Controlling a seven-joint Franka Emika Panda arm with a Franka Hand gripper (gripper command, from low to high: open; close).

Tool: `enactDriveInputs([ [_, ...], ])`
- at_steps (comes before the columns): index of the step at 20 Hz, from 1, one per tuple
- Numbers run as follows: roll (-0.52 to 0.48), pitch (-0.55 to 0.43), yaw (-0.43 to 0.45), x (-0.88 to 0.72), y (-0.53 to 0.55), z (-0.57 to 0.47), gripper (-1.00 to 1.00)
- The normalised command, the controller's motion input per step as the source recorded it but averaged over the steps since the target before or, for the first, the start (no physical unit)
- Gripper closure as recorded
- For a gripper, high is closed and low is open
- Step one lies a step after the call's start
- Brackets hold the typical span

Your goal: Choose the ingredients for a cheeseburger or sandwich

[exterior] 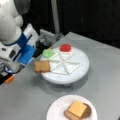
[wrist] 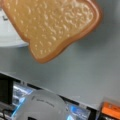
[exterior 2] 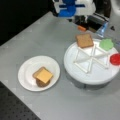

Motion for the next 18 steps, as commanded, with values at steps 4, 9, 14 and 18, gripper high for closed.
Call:
enactDriveInputs([
  [4, 0.458, 0.12, -0.102, 0.21, -0.23, 0.0, -1.0],
  [9, 0.469, 0.12, 0.007, 0.27, -0.1, -0.04, -1.0],
  [14, 0.595, 0.172, 0.148, 0.32, -0.17, -0.03, -1.0],
  [18, 0.534, 0.144, 0.176, 0.38, -0.28, -0.03, -1.0],
])
